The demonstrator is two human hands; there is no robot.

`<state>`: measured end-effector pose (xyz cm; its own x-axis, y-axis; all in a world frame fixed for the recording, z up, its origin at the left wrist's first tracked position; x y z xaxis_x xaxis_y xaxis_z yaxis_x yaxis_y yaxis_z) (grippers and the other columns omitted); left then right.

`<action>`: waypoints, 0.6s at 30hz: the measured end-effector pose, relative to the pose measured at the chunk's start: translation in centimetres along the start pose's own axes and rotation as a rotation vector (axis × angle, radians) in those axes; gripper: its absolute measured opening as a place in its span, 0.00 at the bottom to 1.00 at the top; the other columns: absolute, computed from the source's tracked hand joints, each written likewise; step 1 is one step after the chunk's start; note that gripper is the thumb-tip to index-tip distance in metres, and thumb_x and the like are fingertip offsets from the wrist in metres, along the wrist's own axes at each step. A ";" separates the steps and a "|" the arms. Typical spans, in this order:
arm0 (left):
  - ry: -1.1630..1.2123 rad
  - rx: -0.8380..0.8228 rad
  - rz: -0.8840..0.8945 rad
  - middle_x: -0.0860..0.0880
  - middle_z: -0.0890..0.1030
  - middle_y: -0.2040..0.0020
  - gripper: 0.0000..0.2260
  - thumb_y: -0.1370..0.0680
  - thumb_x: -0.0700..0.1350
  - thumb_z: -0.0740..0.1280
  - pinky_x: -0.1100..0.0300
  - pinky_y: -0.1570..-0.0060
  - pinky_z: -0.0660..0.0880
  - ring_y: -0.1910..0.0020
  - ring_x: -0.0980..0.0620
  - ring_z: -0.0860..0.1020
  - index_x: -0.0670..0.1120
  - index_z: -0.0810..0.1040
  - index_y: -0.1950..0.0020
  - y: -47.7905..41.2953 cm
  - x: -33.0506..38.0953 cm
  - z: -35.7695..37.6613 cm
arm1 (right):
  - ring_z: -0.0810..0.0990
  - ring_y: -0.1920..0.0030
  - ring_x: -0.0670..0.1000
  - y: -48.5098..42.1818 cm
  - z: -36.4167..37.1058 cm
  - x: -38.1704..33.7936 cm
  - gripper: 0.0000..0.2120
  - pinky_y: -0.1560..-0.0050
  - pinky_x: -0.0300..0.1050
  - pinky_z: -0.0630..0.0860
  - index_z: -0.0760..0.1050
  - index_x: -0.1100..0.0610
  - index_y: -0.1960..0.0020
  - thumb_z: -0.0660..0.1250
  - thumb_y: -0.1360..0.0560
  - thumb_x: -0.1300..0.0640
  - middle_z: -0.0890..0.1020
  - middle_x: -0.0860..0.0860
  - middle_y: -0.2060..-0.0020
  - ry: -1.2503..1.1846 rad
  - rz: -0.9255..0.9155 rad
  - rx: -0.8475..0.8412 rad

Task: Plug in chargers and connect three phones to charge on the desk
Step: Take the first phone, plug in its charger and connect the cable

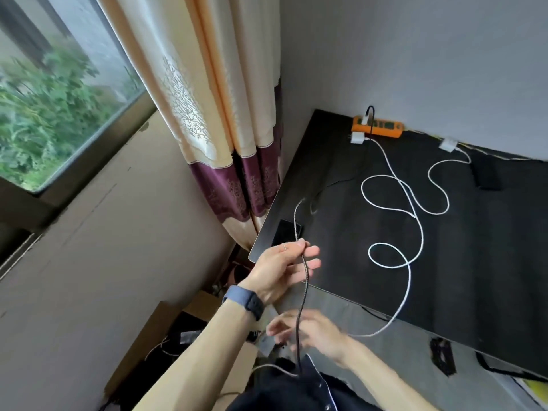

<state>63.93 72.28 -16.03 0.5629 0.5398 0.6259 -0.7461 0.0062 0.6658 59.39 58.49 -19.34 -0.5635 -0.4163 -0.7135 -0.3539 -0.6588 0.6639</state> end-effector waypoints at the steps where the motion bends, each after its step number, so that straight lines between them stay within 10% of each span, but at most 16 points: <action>1: 0.005 0.028 0.005 0.49 0.86 0.54 0.06 0.18 0.44 0.64 0.63 0.62 0.82 0.61 0.52 0.85 0.44 0.77 0.46 -0.2 0.2 0.5 | 0.83 0.56 0.47 0.9 0.1 0.0 0.19 0.58 0.39 0.72 0.82 0.56 0.51 0.57 0.19 0.46 0.87 0.53 0.52 -0.007 -0.012 0.020; 7: 0.120 0.276 0.107 0.45 0.84 0.51 0.08 0.19 0.44 0.65 0.61 0.64 0.82 0.62 0.52 0.85 0.41 0.76 0.44 -0.9 -1.6 -1.0 | 0.79 0.65 0.53 6.7 -3.0 3.1 0.14 0.60 0.45 0.74 0.78 0.61 0.57 0.63 0.23 0.50 0.79 0.56 0.65 -0.216 -0.202 0.255; 14: 0.275 0.593 0.222 0.47 0.83 0.52 0.15 0.18 0.44 0.65 0.63 0.66 0.80 0.63 0.55 0.85 0.38 0.74 0.34 1.8 -5.1 -4.8 | 0.84 0.59 0.48 9.2 -7.1 6.1 0.10 0.47 0.49 0.80 0.81 0.49 0.57 0.63 0.20 0.54 0.86 0.49 0.62 0.310 -0.184 0.292; 18: -0.437 0.748 0.169 0.42 0.77 0.36 0.25 0.21 0.42 0.66 0.54 0.49 0.79 0.51 0.46 0.82 0.43 0.62 0.25 3.8 -5.8 -5.5 | 0.81 0.61 0.44 9.6 -6.3 7.3 0.09 0.53 0.44 0.79 0.81 0.48 0.53 0.63 0.19 0.52 0.83 0.45 0.64 0.339 -0.261 0.326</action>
<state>55.86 73.76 -19.32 0.6660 0.1128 0.7374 -0.4897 -0.6795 0.5463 56.57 45.15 -19.60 -0.1719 -0.4796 -0.8605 -0.6938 -0.5612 0.4513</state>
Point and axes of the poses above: each hand's wrist, its own y-axis away from the middle knuckle, its own z-axis out of the palm, x = y × z, the point moved 1 cm from there along -y, towards the middle knuckle
